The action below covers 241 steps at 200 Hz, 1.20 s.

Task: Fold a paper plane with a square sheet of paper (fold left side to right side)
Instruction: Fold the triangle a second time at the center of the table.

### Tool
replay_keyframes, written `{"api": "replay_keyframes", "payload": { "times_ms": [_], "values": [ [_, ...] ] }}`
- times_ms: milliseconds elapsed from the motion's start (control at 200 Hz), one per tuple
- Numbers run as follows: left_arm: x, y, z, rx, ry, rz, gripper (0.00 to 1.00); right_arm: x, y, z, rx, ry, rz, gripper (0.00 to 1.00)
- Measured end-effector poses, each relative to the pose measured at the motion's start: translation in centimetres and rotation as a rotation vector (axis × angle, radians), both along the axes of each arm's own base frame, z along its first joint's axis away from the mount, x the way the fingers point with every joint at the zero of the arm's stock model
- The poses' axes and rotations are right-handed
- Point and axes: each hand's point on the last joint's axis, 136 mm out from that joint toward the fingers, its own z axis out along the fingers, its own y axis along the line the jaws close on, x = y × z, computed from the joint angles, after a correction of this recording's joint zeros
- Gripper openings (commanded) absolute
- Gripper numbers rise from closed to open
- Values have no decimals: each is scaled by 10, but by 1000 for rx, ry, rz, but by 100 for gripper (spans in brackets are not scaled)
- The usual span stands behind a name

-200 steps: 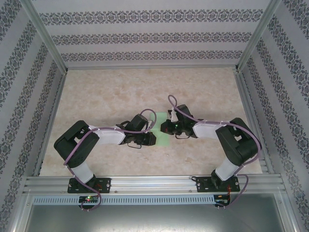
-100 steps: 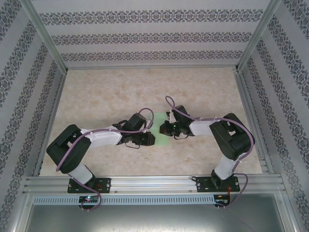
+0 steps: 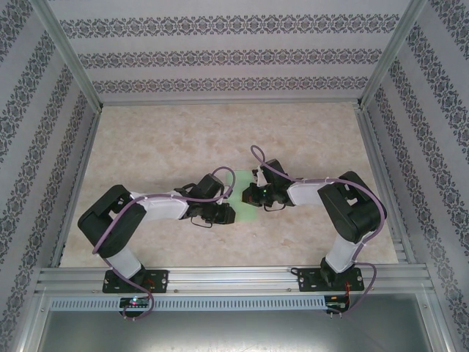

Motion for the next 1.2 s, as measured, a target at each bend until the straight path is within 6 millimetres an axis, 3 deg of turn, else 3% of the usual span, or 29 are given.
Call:
{"api": "replay_keyframes", "payload": {
  "times_ms": [460,630,834,1089,1204],
  "values": [
    [-4,4,-1,-20,5,37,23,0,0,0,-3,2,2,0],
    [-5,3,13,-59,1,35,24,0,0,0,-5,5,2,0],
    [9,-5,25,-95,-13,40,24,0,0,0,-6,5,2,0],
    [10,-5,1,-52,38,43,24,0,0,0,-6,7,2,0],
    [9,-4,-1,-53,38,43,24,0,0,0,-8,8,2,0]
  ]
}}
